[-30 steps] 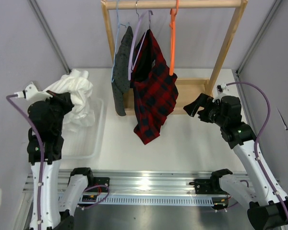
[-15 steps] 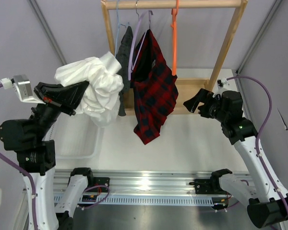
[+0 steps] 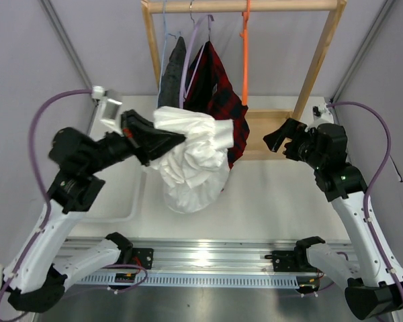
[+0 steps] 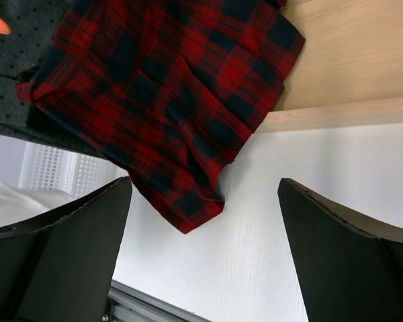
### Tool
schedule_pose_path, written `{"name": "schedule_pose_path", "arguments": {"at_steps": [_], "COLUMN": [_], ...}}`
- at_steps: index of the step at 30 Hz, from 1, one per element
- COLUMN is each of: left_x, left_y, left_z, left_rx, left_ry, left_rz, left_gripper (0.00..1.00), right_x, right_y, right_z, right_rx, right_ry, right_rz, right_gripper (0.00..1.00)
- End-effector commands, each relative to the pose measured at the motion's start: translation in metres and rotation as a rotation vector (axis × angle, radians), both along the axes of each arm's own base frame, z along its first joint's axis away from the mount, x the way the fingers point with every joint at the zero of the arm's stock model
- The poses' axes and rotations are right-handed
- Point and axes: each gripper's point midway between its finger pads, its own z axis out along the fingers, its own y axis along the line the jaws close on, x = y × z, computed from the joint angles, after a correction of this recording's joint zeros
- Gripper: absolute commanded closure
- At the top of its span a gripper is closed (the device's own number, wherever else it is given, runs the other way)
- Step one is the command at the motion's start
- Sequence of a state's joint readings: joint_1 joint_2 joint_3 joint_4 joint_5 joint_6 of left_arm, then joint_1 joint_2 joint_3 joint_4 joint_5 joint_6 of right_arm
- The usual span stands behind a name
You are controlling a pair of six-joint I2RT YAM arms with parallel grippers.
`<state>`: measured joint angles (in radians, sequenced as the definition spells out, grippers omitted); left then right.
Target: Place the skirt on the hanger
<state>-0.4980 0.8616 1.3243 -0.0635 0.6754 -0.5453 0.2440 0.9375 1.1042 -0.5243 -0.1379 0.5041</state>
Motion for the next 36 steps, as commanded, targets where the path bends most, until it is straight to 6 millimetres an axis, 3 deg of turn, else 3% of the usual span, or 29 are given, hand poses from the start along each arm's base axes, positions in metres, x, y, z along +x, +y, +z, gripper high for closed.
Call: {"name": "schedule_pose_path", "arguments": {"at_steps": [1, 3, 7, 8, 10, 11, 14, 15, 18, 19, 20, 23, 24, 25, 27, 30, 35, 36], "left_x": [0.024, 0.024, 0.046, 0.057, 0.063, 0.074, 0.085, 0.09, 0.101, 0.102, 0.103, 0.093, 0.09, 0.09, 0.088, 0.085, 0.064, 0.056], "left_y": [-0.029, -0.045, -0.072, -0.083, -0.096, -0.108, -0.122, -0.129, -0.128, -0.125, -0.122, -0.111, -0.106, -0.098, -0.086, -0.073, -0.083, -0.091], "left_z": [-0.023, -0.029, -0.048, -0.062, -0.066, -0.082, -0.09, -0.104, -0.133, -0.149, -0.18, -0.233, -0.247, -0.237, -0.247, -0.246, -0.264, -0.266], "left_rx": [0.044, 0.058, 0.094, 0.121, 0.127, 0.158, 0.188, 0.222, 0.313, 0.358, 0.415, 0.489, 0.504, 0.473, 0.477, 0.48, 0.469, 0.466], "left_ry": [0.029, 0.043, 0.093, 0.123, 0.143, 0.173, 0.193, 0.199, 0.22, 0.249, 0.297, 0.369, 0.387, 0.363, 0.371, 0.374, 0.422, 0.416], "left_rz": [0.041, 0.01, 0.009, 0.002, -0.012, -0.021, -0.024, -0.029, 0.035, 0.055, 0.071, 0.081, 0.088, 0.126, 0.176, 0.215, 0.136, 0.116], "left_gripper": [1.0, 1.0, 1.0, 1.0, 1.0, 1.0, 1.0, 1.0, 0.99, 0.93, 0.7, 0.64, 0.55, 0.51, 0.41, 0.37, 0.41, 0.4], "right_x": [-0.004, -0.006, -0.008, -0.008, -0.007, -0.007, -0.005, -0.004, -0.003, -0.003, -0.003, -0.005, -0.004, -0.004, -0.004, -0.009, -0.016, -0.019], "right_y": [-0.008, -0.011, -0.019, -0.022, -0.026, -0.028, -0.033, -0.033, -0.032, -0.032, -0.032, -0.032, -0.031, -0.031, -0.028, -0.025, -0.034, -0.036], "right_z": [0.022, 0.024, 0.019, 0.02, 0.019, 0.02, 0.022, 0.024, 0.019, 0.015, 0.011, -0.005, -0.009, -0.013, -0.028, -0.05, -0.093, -0.11], "right_rx": [0.011, 0.01, -0.005, -0.01, -0.015, -0.015, -0.016, -0.013, -0.019, -0.02, -0.024, -0.031, -0.032, -0.031, -0.028, -0.033, -0.072, -0.082], "right_ry": [-0.049, -0.055, -0.039, -0.041, -0.035, -0.035, -0.033, -0.035, -0.018, -0.008, 0.002, 0.037, 0.045, 0.053, 0.093, 0.149, 0.244, 0.28], "right_rz": [-0.036, -0.047, -0.081, -0.094, -0.11, -0.116, -0.133, -0.134, -0.127, -0.125, -0.124, -0.121, -0.117, -0.114, -0.106, -0.088, -0.126, -0.137], "right_gripper": [0.04, 0.04, 0.03, 0.04, 0.04, 0.03, 0.03, 0.03, 0.03, 0.03, 0.03, 0.03, 0.04, 0.04, 0.04, 0.04, 0.05, 0.05]}}
